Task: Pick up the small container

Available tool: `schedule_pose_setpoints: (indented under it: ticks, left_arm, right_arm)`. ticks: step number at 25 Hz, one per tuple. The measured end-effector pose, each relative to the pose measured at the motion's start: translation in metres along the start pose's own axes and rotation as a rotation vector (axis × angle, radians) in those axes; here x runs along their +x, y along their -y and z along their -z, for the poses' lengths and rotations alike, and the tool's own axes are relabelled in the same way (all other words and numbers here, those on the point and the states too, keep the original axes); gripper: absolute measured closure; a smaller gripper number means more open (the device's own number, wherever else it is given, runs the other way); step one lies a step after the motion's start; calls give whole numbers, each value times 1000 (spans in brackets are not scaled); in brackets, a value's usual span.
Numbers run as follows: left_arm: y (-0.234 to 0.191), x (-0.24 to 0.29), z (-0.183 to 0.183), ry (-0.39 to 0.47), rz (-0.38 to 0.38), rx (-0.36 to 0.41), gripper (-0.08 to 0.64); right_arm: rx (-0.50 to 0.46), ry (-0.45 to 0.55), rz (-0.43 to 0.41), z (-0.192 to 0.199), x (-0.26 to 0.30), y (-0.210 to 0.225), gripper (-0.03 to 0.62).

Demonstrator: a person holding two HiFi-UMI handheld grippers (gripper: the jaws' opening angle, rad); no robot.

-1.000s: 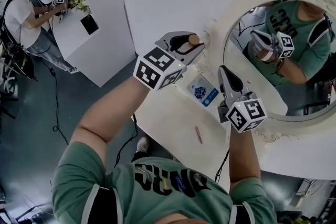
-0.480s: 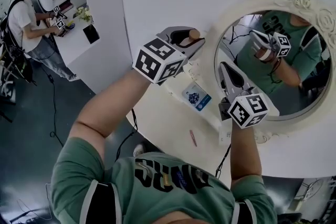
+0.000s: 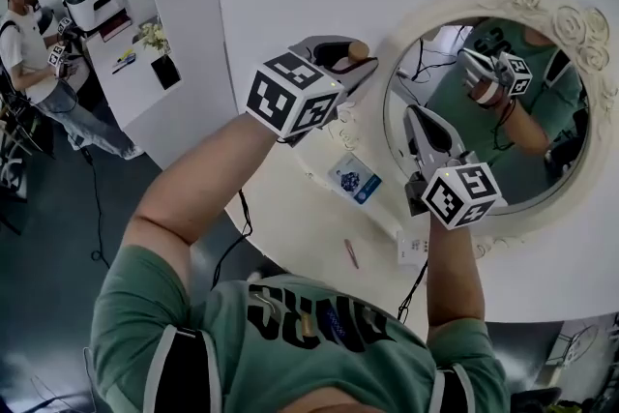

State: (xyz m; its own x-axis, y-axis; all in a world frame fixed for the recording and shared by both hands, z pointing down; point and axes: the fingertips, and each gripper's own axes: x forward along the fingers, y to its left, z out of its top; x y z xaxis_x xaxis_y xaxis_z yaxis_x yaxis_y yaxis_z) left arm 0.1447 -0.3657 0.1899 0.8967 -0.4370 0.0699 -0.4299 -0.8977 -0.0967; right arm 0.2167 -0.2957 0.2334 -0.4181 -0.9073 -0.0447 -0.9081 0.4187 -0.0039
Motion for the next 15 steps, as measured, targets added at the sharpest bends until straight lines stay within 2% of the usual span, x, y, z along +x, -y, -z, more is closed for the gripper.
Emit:
schedule_pose_setpoints:
  ticks: [15]
  left_arm:
    - [15, 0, -11, -13, 25, 21, 422]
  right_arm:
    - [-4, 8, 2, -9, -11, -6, 581]
